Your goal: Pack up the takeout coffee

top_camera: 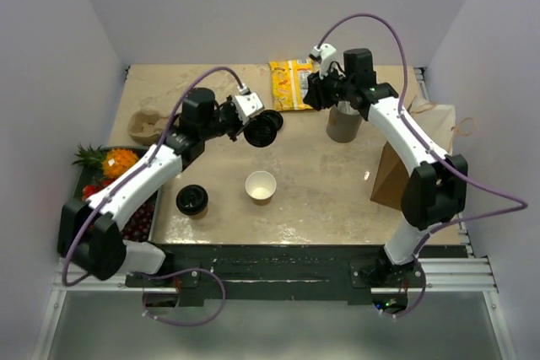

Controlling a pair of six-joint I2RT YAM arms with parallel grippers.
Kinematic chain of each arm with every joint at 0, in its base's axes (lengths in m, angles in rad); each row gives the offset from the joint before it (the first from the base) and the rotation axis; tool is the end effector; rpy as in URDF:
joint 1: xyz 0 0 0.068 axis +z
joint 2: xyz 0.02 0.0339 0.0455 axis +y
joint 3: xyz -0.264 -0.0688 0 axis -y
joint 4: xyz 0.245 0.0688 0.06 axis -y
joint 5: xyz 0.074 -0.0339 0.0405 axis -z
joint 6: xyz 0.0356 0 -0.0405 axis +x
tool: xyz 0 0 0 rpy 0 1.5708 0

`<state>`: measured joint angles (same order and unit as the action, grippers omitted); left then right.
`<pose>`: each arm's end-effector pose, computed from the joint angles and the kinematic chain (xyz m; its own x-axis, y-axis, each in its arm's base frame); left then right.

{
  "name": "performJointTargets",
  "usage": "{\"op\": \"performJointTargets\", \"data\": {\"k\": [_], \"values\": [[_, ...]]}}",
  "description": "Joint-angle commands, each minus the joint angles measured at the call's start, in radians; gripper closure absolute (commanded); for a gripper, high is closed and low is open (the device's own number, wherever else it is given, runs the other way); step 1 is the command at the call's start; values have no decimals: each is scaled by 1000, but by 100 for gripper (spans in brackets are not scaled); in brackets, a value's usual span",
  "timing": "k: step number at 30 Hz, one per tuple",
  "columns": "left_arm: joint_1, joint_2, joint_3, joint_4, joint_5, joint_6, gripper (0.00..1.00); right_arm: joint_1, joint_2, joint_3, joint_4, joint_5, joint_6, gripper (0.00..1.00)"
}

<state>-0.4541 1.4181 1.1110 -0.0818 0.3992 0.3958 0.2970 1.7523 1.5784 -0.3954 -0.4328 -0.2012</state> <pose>0.2908 -0.1573 0.3171 -0.0340 0.4119 -0.9106 0.8025 0.5543 0.2208 0.3866 0.1339 0.3326 -0.3844 -0.3074 -0.8705 -0.6943 0.7177 0.0532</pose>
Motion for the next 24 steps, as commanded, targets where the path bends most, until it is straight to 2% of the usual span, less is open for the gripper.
{"op": "performJointTargets", "data": {"k": [1, 8, 13, 16, 24], "values": [[-69, -158, -126, 143, -48, 217, 100, 10, -114, -102, -2, -26, 34, 60], [-213, -320, -316, 247, -184, 411, 100, 25, -246, -225, -60, -107, 45, 58], [-304, -386, -516, 474, -332, 529, 100, 57, -307, -288, -63, -92, 17, 58], [-337, -389, -577, 533, -382, 551, 100, 89, -324, -310, -53, -75, -9, 58], [-391, -397, -620, 543, -430, 538, 100, 131, -315, -345, -13, -63, 5, 58]]}}
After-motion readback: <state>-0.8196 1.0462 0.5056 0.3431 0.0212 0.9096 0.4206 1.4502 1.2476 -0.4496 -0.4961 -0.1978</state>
